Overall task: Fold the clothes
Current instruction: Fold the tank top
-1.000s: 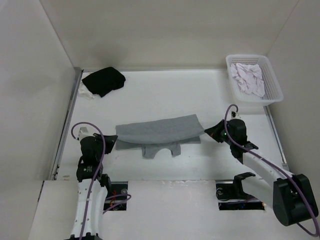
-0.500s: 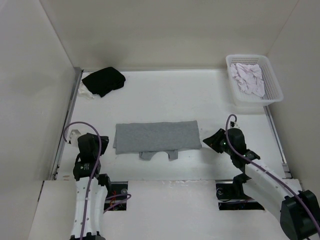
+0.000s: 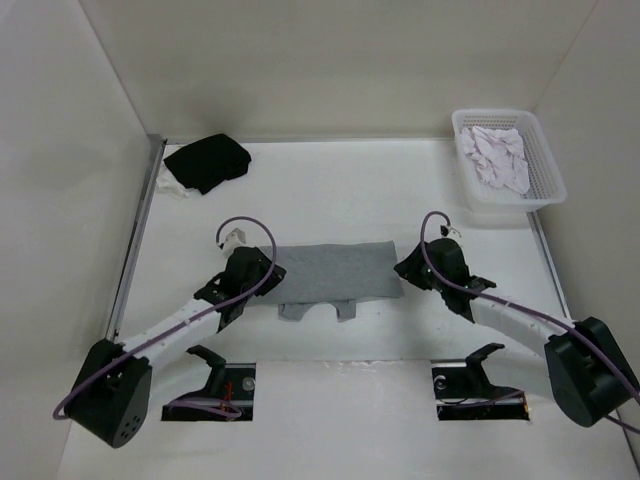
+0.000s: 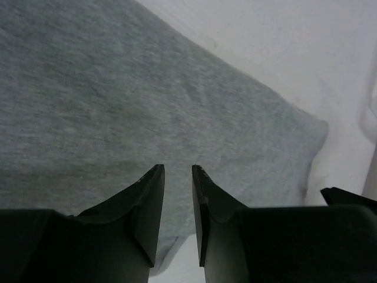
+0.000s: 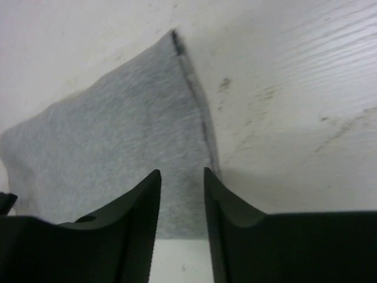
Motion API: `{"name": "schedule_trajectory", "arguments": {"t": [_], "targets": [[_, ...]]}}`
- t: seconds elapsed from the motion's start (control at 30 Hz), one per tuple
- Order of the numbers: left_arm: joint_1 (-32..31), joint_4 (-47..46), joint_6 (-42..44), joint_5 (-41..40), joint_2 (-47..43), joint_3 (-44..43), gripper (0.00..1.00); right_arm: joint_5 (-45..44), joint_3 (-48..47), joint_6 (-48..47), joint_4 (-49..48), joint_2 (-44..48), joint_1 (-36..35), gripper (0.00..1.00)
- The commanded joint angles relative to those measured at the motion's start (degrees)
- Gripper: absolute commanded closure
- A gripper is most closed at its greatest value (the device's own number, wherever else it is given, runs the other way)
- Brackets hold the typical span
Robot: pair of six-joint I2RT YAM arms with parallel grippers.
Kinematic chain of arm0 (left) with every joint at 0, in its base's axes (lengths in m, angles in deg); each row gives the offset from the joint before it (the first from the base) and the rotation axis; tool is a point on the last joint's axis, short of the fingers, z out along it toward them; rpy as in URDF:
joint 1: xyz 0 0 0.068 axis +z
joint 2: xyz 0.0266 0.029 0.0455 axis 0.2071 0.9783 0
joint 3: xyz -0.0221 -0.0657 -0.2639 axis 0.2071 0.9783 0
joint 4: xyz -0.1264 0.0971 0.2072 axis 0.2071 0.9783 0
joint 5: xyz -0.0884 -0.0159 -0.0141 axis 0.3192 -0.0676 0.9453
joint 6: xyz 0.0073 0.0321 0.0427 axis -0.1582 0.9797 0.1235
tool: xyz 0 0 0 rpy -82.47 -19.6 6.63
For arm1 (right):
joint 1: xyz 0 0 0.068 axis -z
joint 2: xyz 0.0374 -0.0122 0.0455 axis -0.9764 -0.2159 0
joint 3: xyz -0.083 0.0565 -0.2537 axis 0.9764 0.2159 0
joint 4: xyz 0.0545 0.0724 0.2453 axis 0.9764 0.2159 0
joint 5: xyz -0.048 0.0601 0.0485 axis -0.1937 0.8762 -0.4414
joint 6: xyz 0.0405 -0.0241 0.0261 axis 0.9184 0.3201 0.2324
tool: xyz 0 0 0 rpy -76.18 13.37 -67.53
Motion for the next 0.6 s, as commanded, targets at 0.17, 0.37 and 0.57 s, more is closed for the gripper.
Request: {"name": "schedule_trajectory", "arguments": {"t": [0.17, 0.37, 0.57], "targets": [[7.08, -14.13, 0.13, -1.14, 5.13, 4.16, 0.76, 1.78, 1.62, 3.12, -6.39, -5.14, 1.58, 0.51], [8.85, -14.49, 3.3, 0.8, 1.26, 3.9, 0.75, 3.99, 3.29, 7.34, -10.27, -10.06, 1.58, 0.5], [5.87, -15.45, 5.41, 0.71, -0.5, 1.79, 0.75, 6.88, 4.26, 10.77, -15.01, -12.7, 1.41, 0.7]]}}
